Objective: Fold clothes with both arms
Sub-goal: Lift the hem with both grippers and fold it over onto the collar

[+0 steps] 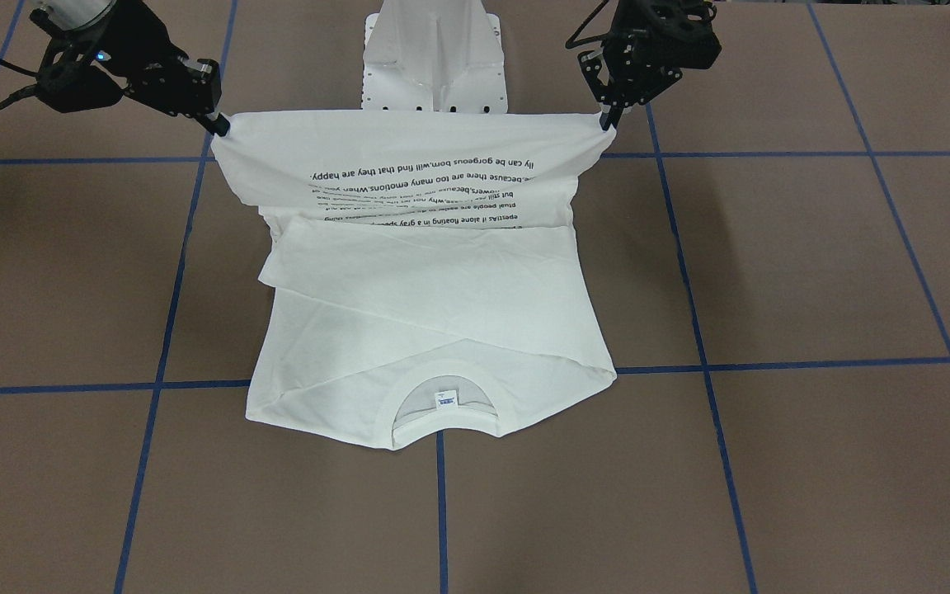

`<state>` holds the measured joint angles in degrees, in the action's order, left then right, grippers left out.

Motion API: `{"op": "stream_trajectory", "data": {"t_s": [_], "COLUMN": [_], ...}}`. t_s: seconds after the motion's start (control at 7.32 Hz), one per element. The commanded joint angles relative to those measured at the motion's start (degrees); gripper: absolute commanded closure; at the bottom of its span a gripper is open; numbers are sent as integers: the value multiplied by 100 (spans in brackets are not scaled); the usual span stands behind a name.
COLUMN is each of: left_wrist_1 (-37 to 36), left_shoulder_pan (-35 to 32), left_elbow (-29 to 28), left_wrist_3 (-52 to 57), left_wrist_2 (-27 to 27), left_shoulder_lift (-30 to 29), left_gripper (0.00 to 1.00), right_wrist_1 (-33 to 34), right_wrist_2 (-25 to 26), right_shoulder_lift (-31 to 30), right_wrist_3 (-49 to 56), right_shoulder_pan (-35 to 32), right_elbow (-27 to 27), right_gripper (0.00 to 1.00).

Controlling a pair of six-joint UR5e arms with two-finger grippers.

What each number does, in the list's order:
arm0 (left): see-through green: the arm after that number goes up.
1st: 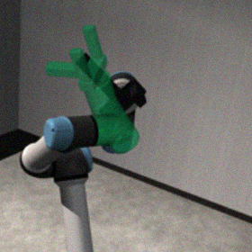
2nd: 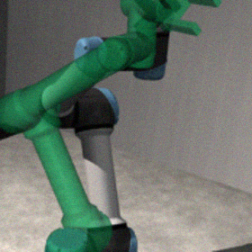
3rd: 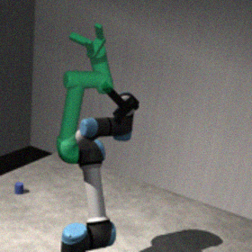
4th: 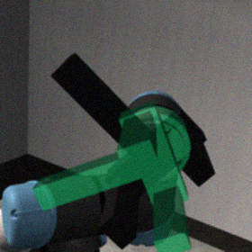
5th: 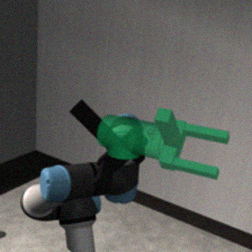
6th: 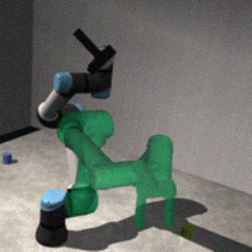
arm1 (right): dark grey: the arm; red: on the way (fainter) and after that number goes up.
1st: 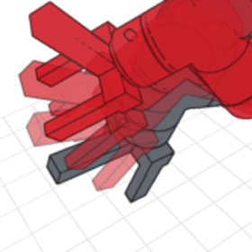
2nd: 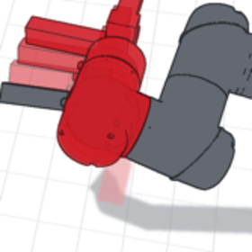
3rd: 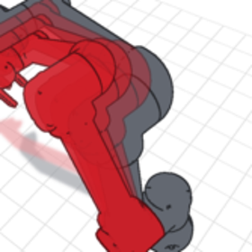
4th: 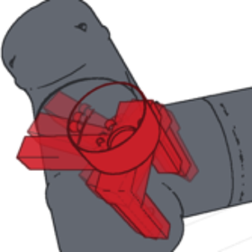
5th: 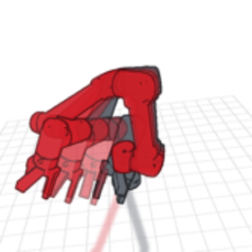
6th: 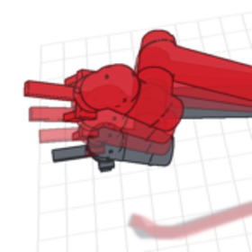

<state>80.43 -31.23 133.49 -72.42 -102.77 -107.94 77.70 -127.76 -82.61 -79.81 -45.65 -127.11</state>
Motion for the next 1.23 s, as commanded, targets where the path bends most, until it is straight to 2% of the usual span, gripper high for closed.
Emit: {"op": "stream_trajectory", "data": {"t_s": [0.0, 0.14, 0.55, 0.82, 1.09], "left_wrist_1": [462, 795, 1350, 1720, 2185], "left_shoulder_pan": [-355, -522, -823, -928, -1077], "left_elbow": [-803, -1155, -1806, -2535, -3002], "left_wrist_3": [44, 44, 44, 35, 35], "left_wrist_2": [-6, -6, -15, -6, -6], "left_shoulder_lift": [-227, -227, -332, -665, -728], "left_gripper": [100, 100, 100, 100, 100], "right_wrist_1": [-9, -17, 0, -9, -18], "right_wrist_2": [-13, -12, -3, -12, -3], "right_shoulder_lift": [987, 1228, 1405, 1939, 2475], "right_wrist_3": [88, 97, 403, 422, 431], "right_shoulder_pan": [-277, -382, -751, -805, -796], "right_elbow": [1069, 1353, 1705, 2416, 3171], "right_gripper": [100, 100, 100, 100, 100]}}
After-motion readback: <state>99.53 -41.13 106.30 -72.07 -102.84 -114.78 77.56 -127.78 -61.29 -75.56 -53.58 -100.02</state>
